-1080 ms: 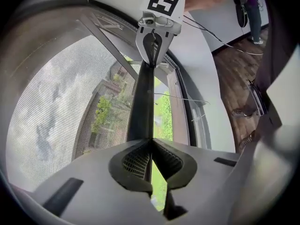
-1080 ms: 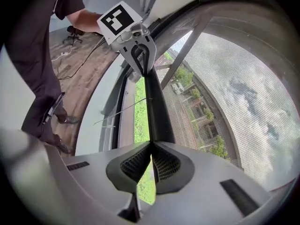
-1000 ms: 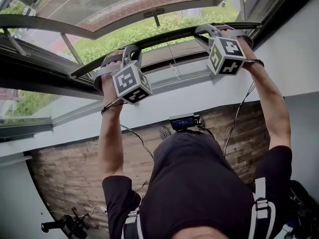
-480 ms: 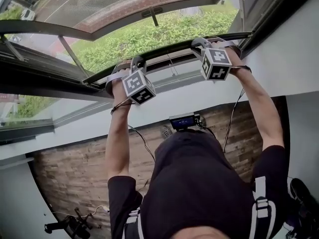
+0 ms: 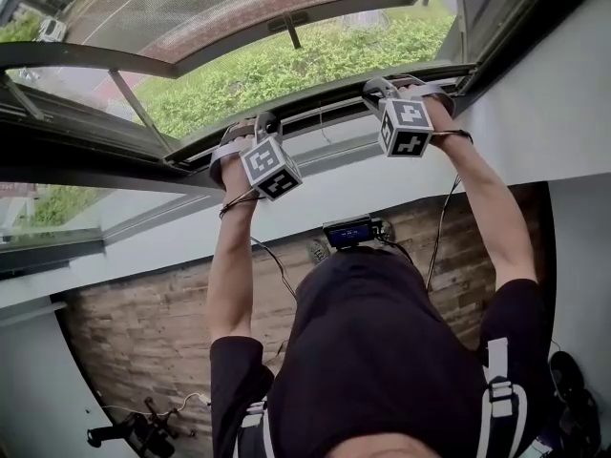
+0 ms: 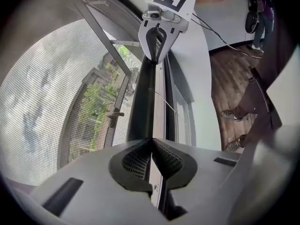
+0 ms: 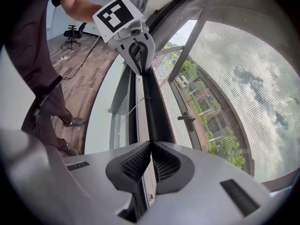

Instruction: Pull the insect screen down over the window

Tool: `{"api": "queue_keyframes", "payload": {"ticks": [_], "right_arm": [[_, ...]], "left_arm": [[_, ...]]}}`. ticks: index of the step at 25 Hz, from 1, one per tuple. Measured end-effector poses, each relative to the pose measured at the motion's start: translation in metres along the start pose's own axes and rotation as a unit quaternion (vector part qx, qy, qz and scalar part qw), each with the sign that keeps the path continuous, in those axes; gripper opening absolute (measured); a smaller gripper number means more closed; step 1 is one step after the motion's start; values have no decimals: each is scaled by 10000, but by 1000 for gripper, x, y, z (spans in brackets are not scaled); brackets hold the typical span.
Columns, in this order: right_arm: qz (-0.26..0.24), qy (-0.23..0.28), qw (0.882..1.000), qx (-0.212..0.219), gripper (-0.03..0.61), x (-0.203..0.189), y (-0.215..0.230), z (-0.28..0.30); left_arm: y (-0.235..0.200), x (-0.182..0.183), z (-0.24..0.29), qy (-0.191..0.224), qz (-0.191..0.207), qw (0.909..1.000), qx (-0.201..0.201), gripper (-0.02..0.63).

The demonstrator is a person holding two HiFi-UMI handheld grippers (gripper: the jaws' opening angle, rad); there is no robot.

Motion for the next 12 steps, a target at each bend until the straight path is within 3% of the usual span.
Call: {"api": "queue_keyframes", "payload": {"ticks": [12], "right_arm": [[-32, -377, 9984, 417, 21, -10, -25, 49]], "left_arm": [[40, -13, 39, -178, -118, 9992, -347, 22]]}}
Point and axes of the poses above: the fingertips, and each gripper's own axes: z forward along the fingers, y to its right, x out of its top, the point moved 9 cm from there along -z, backward along the fingers, and after that the axes turned 10 degrees about x, right-handed, at the moved point
